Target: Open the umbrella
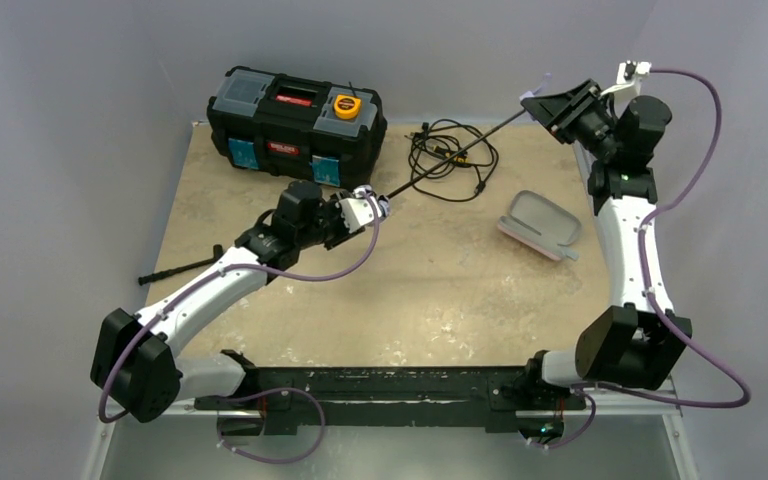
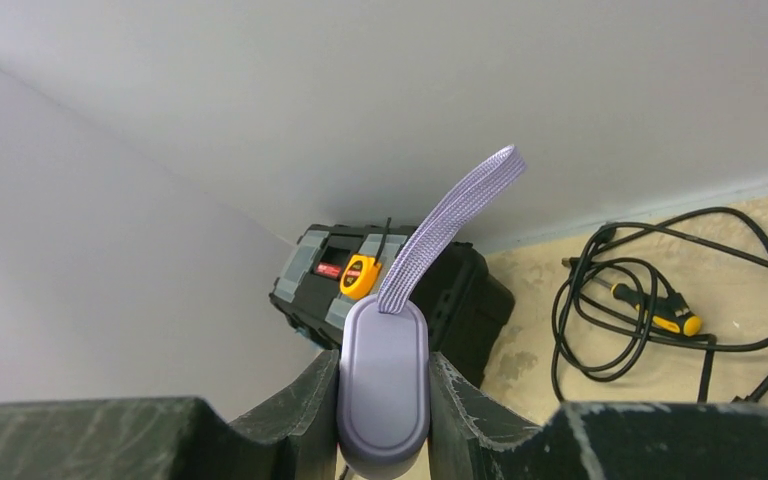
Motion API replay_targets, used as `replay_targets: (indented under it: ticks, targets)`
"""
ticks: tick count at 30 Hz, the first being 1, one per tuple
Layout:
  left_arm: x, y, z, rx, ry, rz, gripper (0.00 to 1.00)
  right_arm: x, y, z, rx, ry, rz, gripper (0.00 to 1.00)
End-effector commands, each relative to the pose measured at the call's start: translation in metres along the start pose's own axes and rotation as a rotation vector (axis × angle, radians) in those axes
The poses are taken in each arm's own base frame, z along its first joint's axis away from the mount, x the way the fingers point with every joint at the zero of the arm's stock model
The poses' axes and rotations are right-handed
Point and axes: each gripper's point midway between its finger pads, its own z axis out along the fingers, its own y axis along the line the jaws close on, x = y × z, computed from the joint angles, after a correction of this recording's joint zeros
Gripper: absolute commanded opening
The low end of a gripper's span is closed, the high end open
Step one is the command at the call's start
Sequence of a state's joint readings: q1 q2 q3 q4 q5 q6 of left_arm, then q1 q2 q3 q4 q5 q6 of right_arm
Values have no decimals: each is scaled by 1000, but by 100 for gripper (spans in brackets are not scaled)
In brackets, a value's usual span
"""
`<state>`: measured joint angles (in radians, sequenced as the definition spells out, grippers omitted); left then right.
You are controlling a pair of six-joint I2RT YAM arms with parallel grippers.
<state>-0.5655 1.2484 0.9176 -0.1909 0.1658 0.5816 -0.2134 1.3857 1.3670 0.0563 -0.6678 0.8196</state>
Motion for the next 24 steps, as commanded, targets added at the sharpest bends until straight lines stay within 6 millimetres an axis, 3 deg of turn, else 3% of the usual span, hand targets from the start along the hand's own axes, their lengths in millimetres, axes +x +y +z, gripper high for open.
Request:
replay_targets:
  ticks: [1, 9, 14, 18, 21, 23, 24]
  targets:
    - [29, -3, -13, 28, 71, 62, 0, -91, -1, -20, 46, -266, -206, 0]
    - [64, -3, -20, 42, 124, 89, 0, -125, -22, -39, 94, -327, -215, 0]
    - [77, -6, -23, 58, 144, 107, 0, -139, -25, -46, 94, -360, -211, 0]
    - [63, -6, -23, 73, 105, 76, 0, -130, -20, -43, 54, -337, -187, 0]
    - [33, 3, -22, 86, 43, 6, 0, -97, -11, -31, -16, -245, -142, 3]
    - [18, 2, -18, 123, 28, -48, 0, -67, -5, -24, -49, -168, -123, 51]
    - [10, 2, -18, 138, 24, -70, 0, -52, -5, -21, -48, -135, -125, 70]
